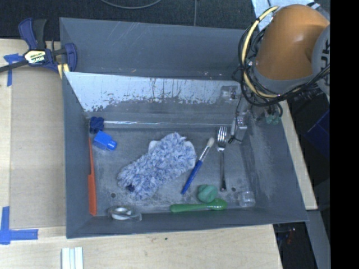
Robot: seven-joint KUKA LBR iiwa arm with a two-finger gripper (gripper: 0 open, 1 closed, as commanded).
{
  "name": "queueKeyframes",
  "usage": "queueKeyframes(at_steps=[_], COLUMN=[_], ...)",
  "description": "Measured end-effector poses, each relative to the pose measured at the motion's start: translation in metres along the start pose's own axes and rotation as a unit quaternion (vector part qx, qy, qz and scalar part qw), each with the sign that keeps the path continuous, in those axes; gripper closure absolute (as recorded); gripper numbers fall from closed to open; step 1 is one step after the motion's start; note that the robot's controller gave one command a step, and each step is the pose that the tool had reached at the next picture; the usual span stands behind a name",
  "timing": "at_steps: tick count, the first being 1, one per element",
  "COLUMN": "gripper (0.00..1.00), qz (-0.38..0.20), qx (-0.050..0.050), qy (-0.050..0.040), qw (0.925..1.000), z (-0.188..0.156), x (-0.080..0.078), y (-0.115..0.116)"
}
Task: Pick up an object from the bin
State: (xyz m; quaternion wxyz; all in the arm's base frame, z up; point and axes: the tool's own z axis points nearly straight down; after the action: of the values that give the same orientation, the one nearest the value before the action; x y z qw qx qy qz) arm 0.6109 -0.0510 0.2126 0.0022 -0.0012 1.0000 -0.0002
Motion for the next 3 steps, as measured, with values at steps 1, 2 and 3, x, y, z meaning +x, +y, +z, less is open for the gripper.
queueKeyframes(at_steps=[1, 2, 3], gripper=[0.0, 0.0, 0.0], qz=[0.0, 0.005, 0.014], qx=[0.0, 0.0, 0.0], qy=[0.0, -0.0009, -0.0025], qw=[1.0, 1.0, 0.9999], z=[0.0, 0.033, 0.04], x=[0.0, -0.005, -0.006], y=[0.0, 0.007, 0.022])
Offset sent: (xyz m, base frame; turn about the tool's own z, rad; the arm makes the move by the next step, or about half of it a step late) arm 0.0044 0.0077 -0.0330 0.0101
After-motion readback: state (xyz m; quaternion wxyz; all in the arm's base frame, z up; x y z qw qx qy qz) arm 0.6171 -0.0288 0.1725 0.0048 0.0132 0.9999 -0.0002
